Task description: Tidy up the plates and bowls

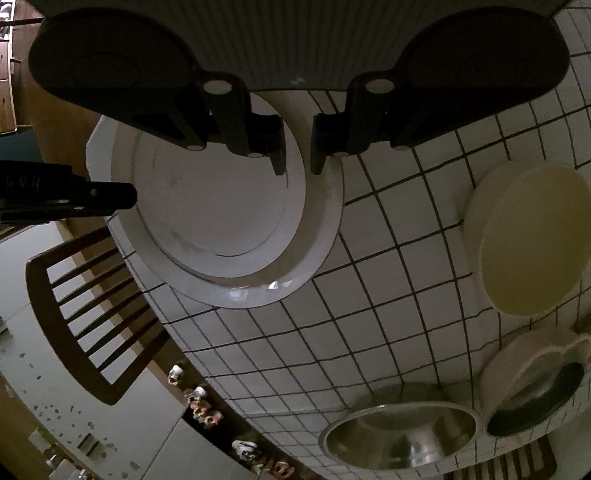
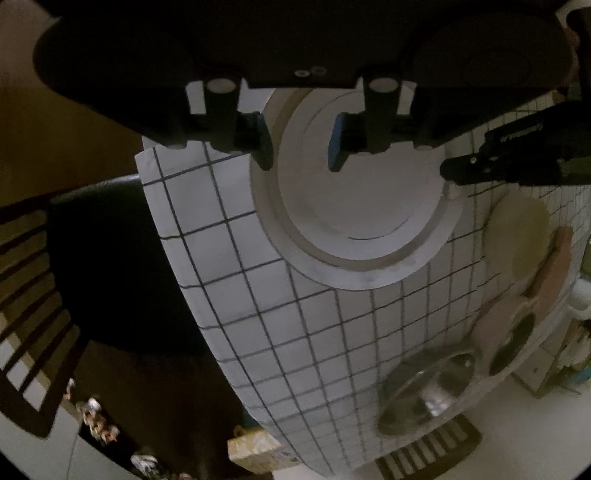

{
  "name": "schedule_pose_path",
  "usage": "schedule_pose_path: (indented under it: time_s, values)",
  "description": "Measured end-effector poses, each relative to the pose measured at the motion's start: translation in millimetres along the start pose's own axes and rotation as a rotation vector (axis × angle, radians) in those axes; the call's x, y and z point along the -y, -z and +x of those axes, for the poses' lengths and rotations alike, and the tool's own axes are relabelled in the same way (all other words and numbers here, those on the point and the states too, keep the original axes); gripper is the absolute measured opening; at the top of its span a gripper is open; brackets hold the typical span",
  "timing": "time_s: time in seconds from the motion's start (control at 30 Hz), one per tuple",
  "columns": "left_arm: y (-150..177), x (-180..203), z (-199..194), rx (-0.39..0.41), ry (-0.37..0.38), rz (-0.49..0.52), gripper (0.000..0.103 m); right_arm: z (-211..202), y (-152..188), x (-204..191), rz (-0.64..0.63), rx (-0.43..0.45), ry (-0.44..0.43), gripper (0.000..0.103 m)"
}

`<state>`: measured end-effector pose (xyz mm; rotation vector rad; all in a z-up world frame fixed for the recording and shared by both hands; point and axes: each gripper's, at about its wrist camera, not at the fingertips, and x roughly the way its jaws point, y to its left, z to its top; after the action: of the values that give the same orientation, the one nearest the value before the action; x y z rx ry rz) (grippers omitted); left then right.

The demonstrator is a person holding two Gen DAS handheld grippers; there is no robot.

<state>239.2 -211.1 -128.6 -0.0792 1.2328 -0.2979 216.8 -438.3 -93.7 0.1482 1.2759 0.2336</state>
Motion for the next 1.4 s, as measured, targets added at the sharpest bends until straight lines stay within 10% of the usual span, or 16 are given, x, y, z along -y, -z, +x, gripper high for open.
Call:
schedule_pose_path:
  time_s: [0.97, 1.23, 1.4]
  values:
    - [49.5, -39.7, -121.6, 0.26, 0.025, 0.097, 0.015, -77.5, 56.7, -114.1, -0.128, 0.311, 0.012, 0.054]
    - [70.7, -68.2, -157.6, 0.344, 0.012, 0.078, 0.052, -90.3, 71.6, -157.8, -0.163, 0.373, -0.013, 0.069]
    - [83.7, -86.5, -176.5, 0.393, -0.008, 0.066, 0.057, -93.5, 78.1, -185.8, -0.187, 0.399, -0.035, 0.076]
